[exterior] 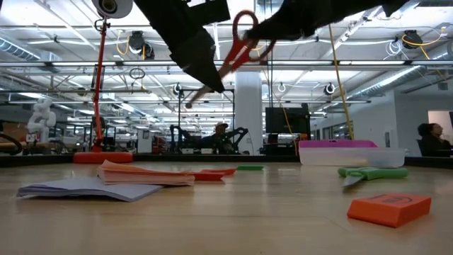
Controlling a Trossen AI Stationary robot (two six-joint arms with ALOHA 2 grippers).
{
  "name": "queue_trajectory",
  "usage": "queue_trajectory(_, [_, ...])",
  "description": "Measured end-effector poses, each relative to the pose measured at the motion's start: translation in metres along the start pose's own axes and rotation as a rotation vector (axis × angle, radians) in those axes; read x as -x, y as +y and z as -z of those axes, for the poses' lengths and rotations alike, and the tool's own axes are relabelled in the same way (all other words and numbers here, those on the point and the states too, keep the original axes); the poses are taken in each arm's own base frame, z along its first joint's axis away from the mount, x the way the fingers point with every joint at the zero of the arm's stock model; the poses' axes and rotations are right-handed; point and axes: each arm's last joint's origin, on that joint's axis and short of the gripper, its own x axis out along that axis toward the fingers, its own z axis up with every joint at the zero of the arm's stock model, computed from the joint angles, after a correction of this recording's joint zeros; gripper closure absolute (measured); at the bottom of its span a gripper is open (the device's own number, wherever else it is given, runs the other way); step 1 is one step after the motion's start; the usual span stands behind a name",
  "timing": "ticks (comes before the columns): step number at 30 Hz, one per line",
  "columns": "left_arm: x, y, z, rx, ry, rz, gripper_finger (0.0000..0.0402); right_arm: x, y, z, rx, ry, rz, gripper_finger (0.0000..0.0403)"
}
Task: Pack school essentials
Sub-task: Put the orange scissors into the supply box
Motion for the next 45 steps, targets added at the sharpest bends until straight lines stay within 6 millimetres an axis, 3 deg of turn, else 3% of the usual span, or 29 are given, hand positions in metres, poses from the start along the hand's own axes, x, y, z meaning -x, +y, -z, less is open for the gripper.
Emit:
queue_trajectory(4, [0.013, 0.007, -0.002, 0.036, -0.019, -0.045, 0.013, 0.015, -0.008, -0.007, -0.035, 0.003, 0.005, 0.0381])
queue_trajectory(9, [0.027, 0.016, -0.001, 0.1, -0.019, -0.088, 0.0114, 0.039, -0.019, -0.014, -0.103, 0.015, 0.005, 0.0376])
queue_trajectory(17, [0.03, 0.019, 0.001, 0.123, -0.001, -0.095, 0.0136, 0.084, -0.043, -0.019, -0.223, 0.039, 0.173, 0.0376])
queue_trajectory(23, [0.029, 0.02, 0.001, 0.132, 0.0, -0.095, 0.016, 0.109, -0.053, -0.004, -0.265, 0.013, 0.295, 0.0377])
queue_trajectory(28, [0.029, 0.02, 0.001, 0.118, 0.0, -0.094, 0.0171, 0.122, -0.058, 0.011, -0.29, 0.001, 0.393, 0.0377])
queue_trajectory(45, [0.017, 0.038, -0.004, 0.151, -0.028, -0.047, 0.0172, 0.138, -0.065, 0.045, -0.28, 0.135, 0.44, 0.0379])
